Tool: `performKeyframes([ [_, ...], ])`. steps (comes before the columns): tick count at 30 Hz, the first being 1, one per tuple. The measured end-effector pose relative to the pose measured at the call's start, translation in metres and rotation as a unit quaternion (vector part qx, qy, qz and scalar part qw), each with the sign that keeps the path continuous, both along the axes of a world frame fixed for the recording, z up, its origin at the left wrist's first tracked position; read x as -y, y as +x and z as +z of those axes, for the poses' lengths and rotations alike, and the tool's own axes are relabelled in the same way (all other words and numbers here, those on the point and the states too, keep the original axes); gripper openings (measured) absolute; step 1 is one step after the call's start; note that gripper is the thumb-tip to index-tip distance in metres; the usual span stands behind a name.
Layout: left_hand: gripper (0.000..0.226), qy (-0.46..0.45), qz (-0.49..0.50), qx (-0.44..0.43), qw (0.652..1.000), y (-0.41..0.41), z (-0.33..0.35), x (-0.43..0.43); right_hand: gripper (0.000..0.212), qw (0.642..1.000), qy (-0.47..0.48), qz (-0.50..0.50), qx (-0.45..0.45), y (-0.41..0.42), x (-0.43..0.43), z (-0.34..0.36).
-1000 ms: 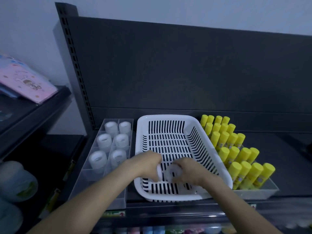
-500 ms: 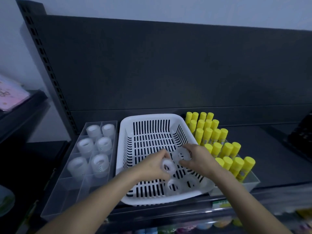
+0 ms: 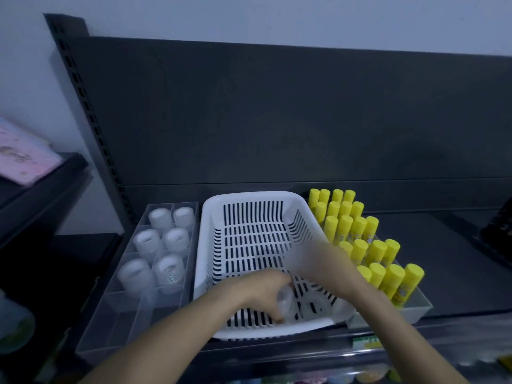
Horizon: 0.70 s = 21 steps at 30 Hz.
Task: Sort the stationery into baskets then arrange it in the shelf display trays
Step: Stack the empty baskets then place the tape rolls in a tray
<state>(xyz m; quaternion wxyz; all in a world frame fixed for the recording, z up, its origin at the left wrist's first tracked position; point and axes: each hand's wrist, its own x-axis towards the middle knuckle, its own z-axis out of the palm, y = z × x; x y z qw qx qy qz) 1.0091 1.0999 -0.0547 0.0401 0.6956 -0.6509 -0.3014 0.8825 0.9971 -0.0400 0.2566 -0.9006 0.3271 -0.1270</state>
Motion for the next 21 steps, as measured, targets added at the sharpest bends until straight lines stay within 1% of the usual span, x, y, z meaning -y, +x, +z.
performKeyframes([
  [2, 0.032, -0.029, 0.034, -0.024, 0.999, 0.01, 0.007, -0.01, 0.058, 1.0, -0.007, -0.001, 0.014, 0.004, -0.003, 0.003],
  [5, 0.038, -0.106, 0.099, -0.018, 0.989, 0.032, 0.026, -0.036, 0.046, 0.998, -0.017, -0.003, 0.063, 0.015, -0.017, 0.016],
  [7, 0.041, -0.162, 0.159, -0.046, 0.973, 0.049, 0.04, -0.061, 0.047, 0.997, -0.026, 0.008, 0.078, 0.031, -0.028, 0.023],
  [9, 0.034, -0.21, 0.215, -0.083, 0.95, 0.067, 0.055, -0.091, 0.05, 0.995, -0.015, 0.038, 0.092, 0.052, -0.042, 0.029],
  [10, 0.031, -0.225, 0.244, -0.088, 0.939, 0.078, 0.059, -0.106, 0.049, 0.993, -0.008, 0.062, 0.1, 0.063, -0.05, 0.031],
  [13, 0.032, -0.253, 0.332, -0.07, 0.906, 0.108, 0.061, -0.153, 0.041, 0.985, 0.004, 0.144, 0.091, 0.098, -0.078, 0.032],
  [15, 0.034, -0.26, 0.382, -0.06, 0.885, 0.122, 0.056, -0.181, 0.038, 0.977, 0.013, 0.202, 0.069, 0.119, -0.1, 0.031],
  [19, 0.031, -0.231, 0.435, -0.041, 0.869, 0.135, 0.046, -0.223, 0.035, 0.95, 0.015, 0.311, 0.011, 0.151, -0.144, 0.028],
  [21, 0.029, -0.227, 0.438, -0.029, 0.869, 0.137, 0.04, -0.236, 0.036, 0.935, -0.007, 0.354, -0.025, 0.163, -0.161, 0.026],
])
